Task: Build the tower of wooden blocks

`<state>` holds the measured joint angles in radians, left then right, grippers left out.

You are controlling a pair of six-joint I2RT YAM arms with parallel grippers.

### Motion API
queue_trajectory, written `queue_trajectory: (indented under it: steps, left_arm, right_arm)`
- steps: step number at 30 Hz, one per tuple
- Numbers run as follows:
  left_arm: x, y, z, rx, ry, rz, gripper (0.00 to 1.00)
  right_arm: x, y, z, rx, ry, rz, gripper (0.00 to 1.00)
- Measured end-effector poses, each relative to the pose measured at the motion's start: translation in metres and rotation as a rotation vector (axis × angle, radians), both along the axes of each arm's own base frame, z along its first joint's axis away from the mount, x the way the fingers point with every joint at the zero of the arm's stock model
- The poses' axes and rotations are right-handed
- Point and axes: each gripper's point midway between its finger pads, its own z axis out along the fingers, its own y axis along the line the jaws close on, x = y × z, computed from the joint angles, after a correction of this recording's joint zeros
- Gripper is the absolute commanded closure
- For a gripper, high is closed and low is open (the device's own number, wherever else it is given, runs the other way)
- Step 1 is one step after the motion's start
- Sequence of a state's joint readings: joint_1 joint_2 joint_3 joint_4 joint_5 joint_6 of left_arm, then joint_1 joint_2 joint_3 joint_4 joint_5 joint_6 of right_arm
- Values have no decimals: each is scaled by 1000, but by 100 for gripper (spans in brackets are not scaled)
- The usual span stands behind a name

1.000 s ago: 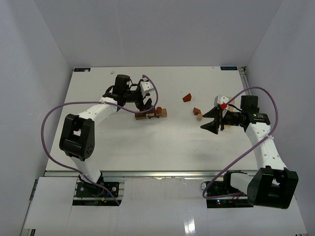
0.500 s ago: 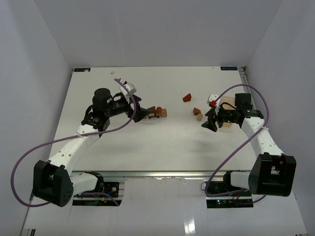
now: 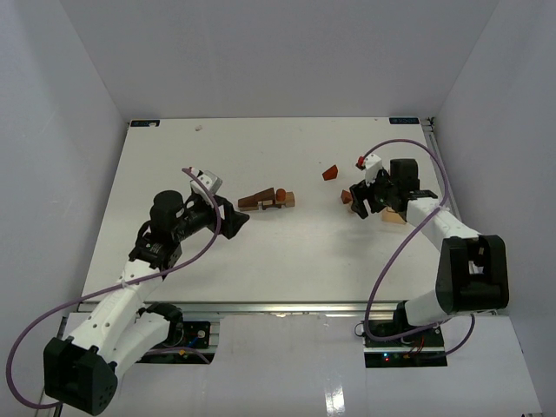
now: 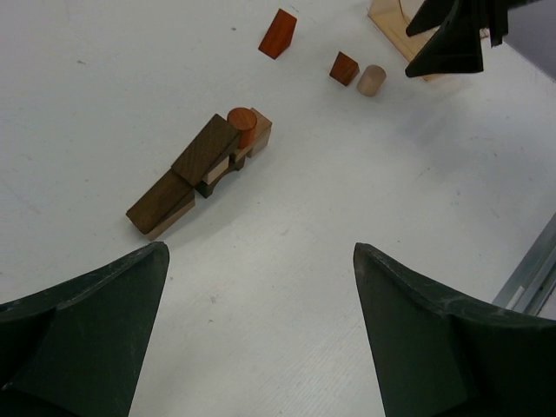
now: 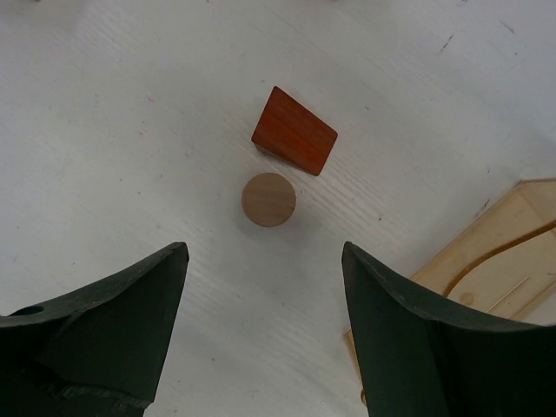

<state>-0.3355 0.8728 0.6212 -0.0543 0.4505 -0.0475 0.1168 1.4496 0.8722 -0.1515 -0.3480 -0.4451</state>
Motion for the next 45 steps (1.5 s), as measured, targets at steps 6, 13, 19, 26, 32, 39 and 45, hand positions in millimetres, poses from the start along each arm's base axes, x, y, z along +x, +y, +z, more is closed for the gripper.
queue_trajectory:
  steps: [6, 13, 19, 26, 32, 39, 45]
  left_arm:
    - [3, 8, 9, 3, -39, 52, 2]
    - [4, 11, 9, 8, -41, 73, 2]
    - [5, 11, 9, 10, -42, 72, 2]
    - [4, 11, 9, 10, -42, 72, 2]
    - [4, 11, 9, 10, -42, 72, 2]
    - [4, 11, 9, 10, -42, 72, 2]
    - [4, 12, 8, 11, -38, 72, 2]
  right_arm:
    - [3, 9, -24, 13, 77, -70, 27]
    - [12, 8, -38, 10, 113, -128, 32]
    - [19, 9, -47, 13, 137, -148, 38]
    - [23, 10, -50, 17, 147, -152, 41]
    - [23, 11, -56, 21, 163, -156, 45]
    - [23, 12, -58, 23, 169, -157, 54]
    - [24, 12, -58, 21, 161, -145, 73]
